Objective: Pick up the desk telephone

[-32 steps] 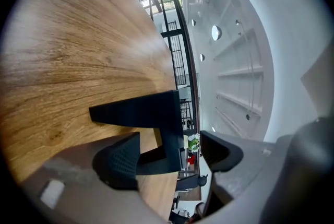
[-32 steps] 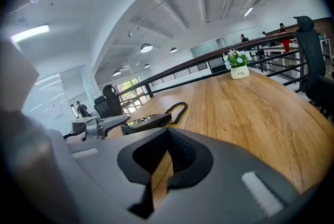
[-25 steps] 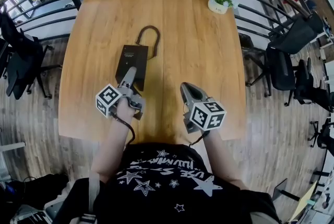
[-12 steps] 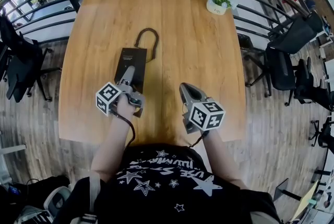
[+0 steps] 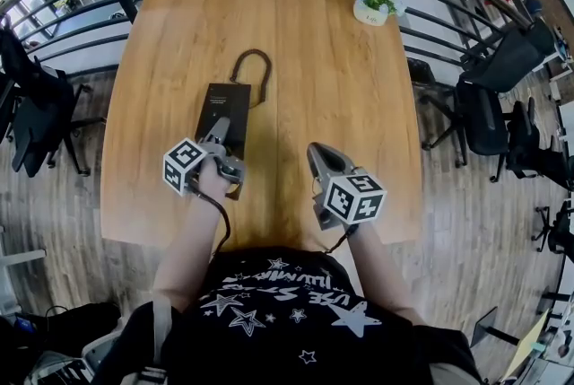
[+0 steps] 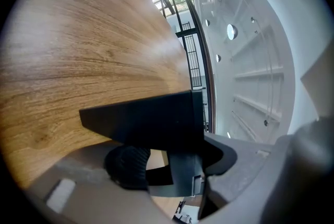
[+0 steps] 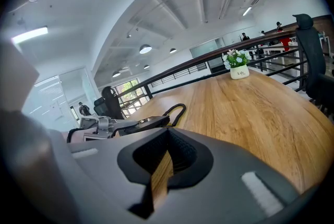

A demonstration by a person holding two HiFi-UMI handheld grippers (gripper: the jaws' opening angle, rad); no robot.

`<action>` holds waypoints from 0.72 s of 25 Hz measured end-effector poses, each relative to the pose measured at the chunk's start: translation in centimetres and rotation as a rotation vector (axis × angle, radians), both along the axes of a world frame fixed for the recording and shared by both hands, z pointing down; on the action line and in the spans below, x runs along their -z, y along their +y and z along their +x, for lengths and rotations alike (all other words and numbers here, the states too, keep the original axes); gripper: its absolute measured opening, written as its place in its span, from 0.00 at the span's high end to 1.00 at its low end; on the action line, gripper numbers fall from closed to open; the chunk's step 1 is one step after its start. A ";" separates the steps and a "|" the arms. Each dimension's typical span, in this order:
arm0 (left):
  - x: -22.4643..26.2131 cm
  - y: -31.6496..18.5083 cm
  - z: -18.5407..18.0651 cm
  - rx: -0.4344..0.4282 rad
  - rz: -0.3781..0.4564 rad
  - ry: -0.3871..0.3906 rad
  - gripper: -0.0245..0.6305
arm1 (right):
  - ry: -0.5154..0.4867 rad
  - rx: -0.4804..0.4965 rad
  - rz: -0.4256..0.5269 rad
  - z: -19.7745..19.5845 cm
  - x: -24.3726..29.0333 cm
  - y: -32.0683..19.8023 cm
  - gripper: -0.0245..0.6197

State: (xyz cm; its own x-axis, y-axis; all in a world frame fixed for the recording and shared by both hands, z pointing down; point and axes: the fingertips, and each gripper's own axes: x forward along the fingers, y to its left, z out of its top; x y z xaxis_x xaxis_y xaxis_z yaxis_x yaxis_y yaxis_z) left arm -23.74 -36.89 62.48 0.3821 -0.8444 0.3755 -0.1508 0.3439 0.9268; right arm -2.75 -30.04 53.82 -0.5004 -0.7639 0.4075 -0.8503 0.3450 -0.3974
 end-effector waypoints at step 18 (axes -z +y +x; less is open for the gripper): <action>1.4 -0.1 0.3 -0.005 0.031 0.103 0.68 | -0.004 0.029 0.019 -0.4 1.0 0.4 0.96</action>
State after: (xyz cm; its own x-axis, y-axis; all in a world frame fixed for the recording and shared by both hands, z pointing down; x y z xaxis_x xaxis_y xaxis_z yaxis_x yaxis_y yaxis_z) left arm -23.43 -36.94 61.12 0.4215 -0.8532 0.3072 -0.0556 0.3138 0.9479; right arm -3.13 -29.61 52.79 -0.5244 -0.7566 0.3906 -0.8381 0.3775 -0.3939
